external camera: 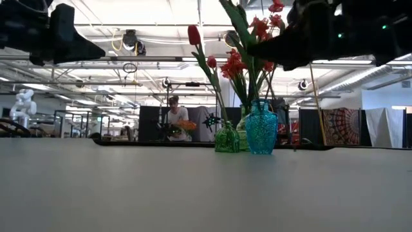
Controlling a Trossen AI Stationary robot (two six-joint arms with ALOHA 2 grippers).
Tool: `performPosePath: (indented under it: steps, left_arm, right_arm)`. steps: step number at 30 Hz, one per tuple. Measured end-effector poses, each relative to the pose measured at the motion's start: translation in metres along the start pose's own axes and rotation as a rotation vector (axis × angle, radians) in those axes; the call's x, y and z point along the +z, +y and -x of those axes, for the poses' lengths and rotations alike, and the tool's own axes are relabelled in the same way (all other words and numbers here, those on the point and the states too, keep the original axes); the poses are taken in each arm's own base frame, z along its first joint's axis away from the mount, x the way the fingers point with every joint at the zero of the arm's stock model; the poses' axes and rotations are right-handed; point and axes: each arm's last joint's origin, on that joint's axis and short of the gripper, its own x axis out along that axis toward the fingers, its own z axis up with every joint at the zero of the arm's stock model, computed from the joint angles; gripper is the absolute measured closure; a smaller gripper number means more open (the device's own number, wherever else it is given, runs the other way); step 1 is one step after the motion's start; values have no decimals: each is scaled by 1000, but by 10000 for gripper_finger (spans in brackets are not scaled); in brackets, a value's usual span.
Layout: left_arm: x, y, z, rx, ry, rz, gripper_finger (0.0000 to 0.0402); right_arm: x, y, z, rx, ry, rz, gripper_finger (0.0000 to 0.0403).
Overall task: Sort flowers into vase by color
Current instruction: Put the pink flower into the bottom green vase
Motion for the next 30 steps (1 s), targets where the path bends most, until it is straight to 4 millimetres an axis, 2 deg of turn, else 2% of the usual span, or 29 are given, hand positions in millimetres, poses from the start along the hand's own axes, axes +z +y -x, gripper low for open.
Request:
performPosePath:
  steps: [7, 13, 16, 19, 24, 30]
  left_arm:
    - [-1, -5, 0, -25, 70, -70, 304]
    - [8, -22, -4, -106, 168, -159, 304]
    - [18, -38, -12, -249, 232, -227, 304]
    - [32, -47, -21, -308, 184, -236, 304]
    - [41, -49, -36, -304, 138, -286, 304]
    - [39, -48, -61, -484, 154, -183, 304]
  right_arm:
    - [-1, -1, -23, 56, -11, -2, 403]
    - [0, 3, -43, 89, -18, 29, 403]
    - [1, 5, -51, 106, -24, 42, 403]
    - [0, 7, -55, 109, -20, 43, 403]
    - [-3, 8, -58, 110, -11, 40, 403]
    - [1, 7, -58, 102, -50, 58, 403]
